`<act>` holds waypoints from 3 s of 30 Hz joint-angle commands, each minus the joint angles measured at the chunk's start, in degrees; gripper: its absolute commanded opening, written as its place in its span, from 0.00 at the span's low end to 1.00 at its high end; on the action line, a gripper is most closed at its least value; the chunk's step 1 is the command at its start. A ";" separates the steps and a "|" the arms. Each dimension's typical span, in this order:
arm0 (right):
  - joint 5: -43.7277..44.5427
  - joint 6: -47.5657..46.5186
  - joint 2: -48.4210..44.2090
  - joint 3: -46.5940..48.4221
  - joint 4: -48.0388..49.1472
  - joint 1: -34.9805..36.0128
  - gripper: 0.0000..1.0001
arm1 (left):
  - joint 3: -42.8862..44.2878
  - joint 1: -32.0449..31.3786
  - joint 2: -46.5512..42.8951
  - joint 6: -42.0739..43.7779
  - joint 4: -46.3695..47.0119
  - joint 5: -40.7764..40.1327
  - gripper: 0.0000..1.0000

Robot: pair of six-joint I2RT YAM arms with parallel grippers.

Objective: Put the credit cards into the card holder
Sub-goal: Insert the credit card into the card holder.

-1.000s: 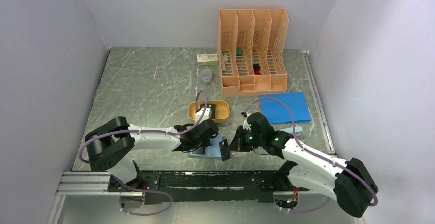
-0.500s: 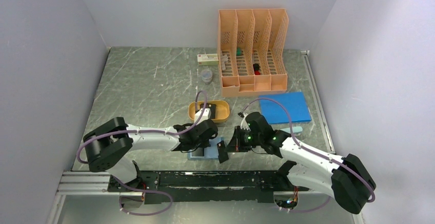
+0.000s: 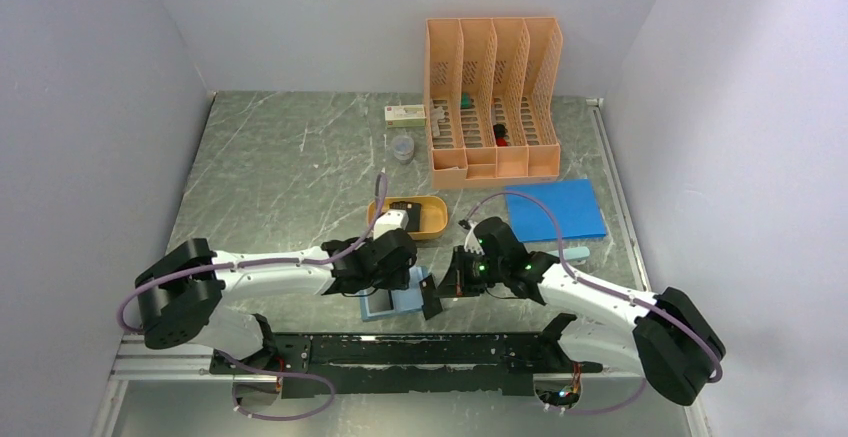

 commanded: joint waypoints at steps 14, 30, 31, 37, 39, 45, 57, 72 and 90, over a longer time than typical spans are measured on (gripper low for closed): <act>-3.90 -1.20 2.73 0.56 5.66 1.74 0.00 | 0.99 -0.25 7.41 2.92 2.60 3.54 0.51; 4.02 -2.48 -3.40 -0.11 -4.77 1.85 0.00 | -3.02 -0.30 14.32 1.26 3.30 -0.16 0.05; 5.16 -2.47 -4.33 -0.01 -5.95 1.84 0.00 | -3.19 -0.30 14.37 1.16 3.36 -0.24 0.05; 8.70 -1.87 -9.12 0.23 -10.64 1.78 0.00 | -4.14 -0.26 15.03 0.46 4.12 -0.06 0.05; 9.24 -1.54 -10.16 0.21 -11.33 1.72 0.00 | -4.43 -0.32 15.20 0.23 4.57 0.21 0.05; 9.66 -0.25 -11.40 0.13 -10.19 1.69 0.00 | -4.81 -0.30 15.52 0.00 5.08 0.61 0.05; 7.69 0.08 -9.90 0.93 -6.46 1.68 0.00 | -5.16 -0.34 15.21 -0.52 5.08 0.53 0.05; 8.91 0.73 -11.53 1.59 -7.72 1.73 0.00 | -5.52 -0.30 14.95 -0.75 5.12 0.45 0.05; 7.57 1.72 -9.65 -0.68 -6.19 1.73 0.00 | -5.63 -0.23 14.85 -0.79 5.29 0.35 0.05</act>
